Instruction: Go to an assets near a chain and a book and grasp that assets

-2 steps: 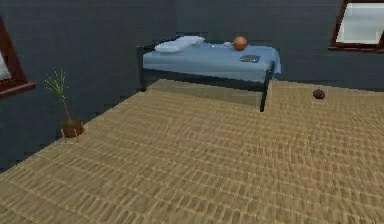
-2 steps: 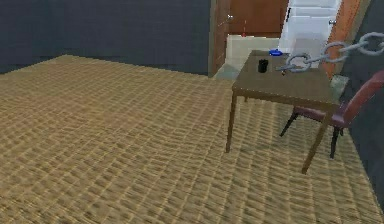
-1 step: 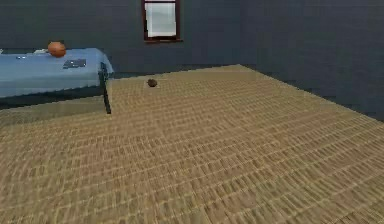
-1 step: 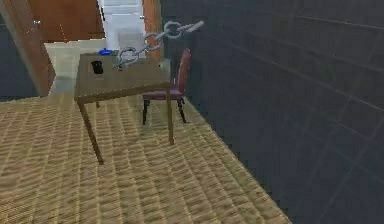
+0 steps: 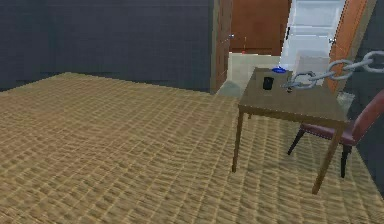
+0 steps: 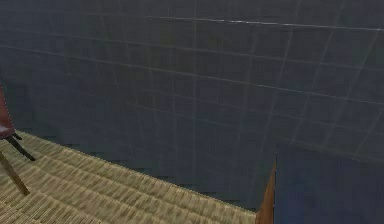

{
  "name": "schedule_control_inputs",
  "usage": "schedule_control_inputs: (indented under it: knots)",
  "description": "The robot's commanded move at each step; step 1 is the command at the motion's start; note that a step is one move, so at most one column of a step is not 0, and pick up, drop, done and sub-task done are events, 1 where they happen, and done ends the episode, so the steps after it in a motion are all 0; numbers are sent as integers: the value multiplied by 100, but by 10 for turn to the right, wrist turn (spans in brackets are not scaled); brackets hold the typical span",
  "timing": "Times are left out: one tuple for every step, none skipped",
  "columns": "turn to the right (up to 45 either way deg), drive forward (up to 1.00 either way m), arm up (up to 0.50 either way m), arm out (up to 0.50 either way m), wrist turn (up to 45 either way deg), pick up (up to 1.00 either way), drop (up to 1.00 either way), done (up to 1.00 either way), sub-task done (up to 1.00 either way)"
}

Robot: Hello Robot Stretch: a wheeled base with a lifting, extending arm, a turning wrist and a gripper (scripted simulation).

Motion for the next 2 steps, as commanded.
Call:
schedule_control_inputs:
  knots:
    - [0,20,0,0,0,0,0,0,0]
    - [450,0,0,0,0,0,0,0,0]
